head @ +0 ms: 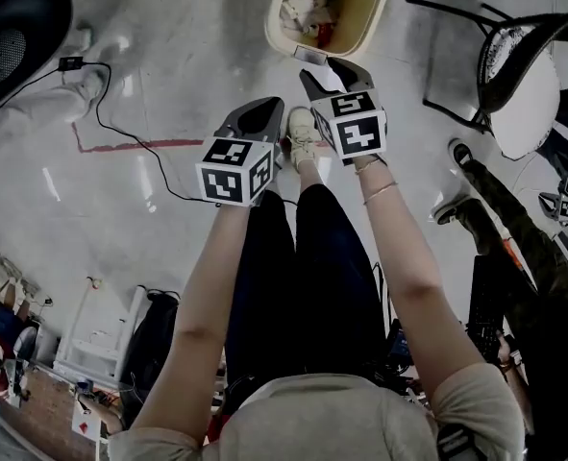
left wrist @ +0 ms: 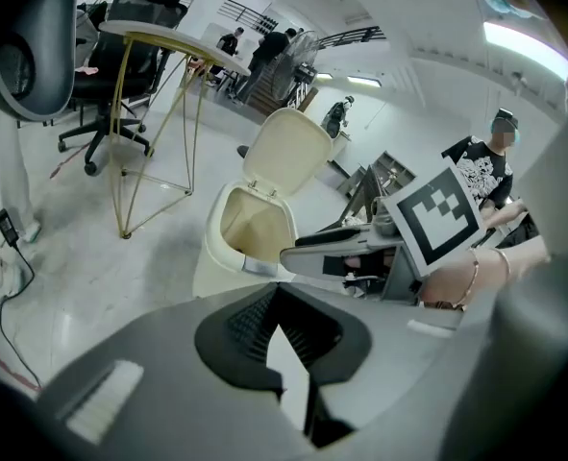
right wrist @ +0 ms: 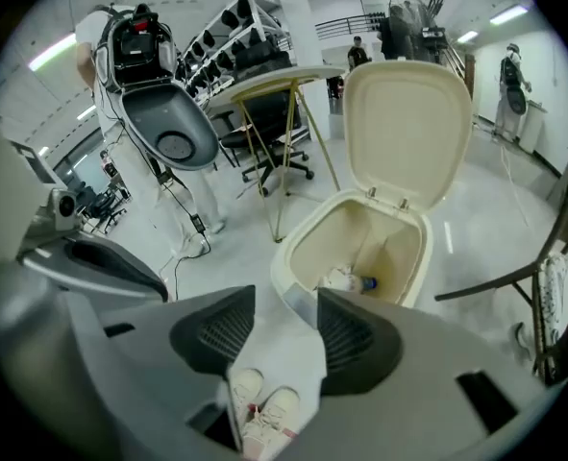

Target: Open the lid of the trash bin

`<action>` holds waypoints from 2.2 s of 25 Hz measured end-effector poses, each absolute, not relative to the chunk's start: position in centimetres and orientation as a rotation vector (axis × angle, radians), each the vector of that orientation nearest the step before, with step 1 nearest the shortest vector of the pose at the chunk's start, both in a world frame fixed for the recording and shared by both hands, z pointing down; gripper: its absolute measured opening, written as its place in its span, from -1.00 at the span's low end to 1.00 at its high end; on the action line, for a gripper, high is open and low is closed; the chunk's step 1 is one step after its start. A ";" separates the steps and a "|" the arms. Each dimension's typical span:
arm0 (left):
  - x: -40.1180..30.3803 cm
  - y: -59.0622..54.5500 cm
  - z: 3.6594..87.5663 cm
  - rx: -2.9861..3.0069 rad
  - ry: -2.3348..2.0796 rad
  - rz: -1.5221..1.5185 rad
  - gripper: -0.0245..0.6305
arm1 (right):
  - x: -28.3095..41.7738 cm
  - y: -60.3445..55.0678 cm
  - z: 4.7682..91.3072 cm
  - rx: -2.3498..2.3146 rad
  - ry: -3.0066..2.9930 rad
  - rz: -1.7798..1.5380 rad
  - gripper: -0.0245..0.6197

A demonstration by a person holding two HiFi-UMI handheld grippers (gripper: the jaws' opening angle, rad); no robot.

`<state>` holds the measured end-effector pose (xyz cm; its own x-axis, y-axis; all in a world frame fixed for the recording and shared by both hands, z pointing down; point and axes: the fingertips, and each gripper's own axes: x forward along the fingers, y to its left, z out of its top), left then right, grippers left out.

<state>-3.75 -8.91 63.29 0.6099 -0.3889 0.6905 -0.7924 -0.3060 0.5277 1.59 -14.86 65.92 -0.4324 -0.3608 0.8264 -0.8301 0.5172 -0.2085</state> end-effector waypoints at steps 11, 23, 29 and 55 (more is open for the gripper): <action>-2.5 -8.7 51.0 2.052 -0.873 0.547 -0.93 | 1.9 -13.9 52.4 1.014 -2.116 0.779 -0.37; -6.6 -14.6 40.7 2.254 -0.871 0.527 -0.93 | -3.5 -17.1 39.4 1.013 -2.373 0.772 -0.46; -7.7 -15.1 35.4 2.354 -0.861 0.496 -0.93 | -4.0 -16.5 33.6 1.058 -2.433 0.678 -0.69; -4.9 -13.8 32.0 2.424 -0.918 0.432 -0.93 | -2.2 -14.9 29.4 1.144 -2.465 0.547 -0.90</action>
<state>-4.93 -13.78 32.04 0.7213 -0.5218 0.4554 -0.6834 -0.6430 0.3457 -2.24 -14.87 29.39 -0.6032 -0.6380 0.4786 -0.7805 0.5955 -0.1900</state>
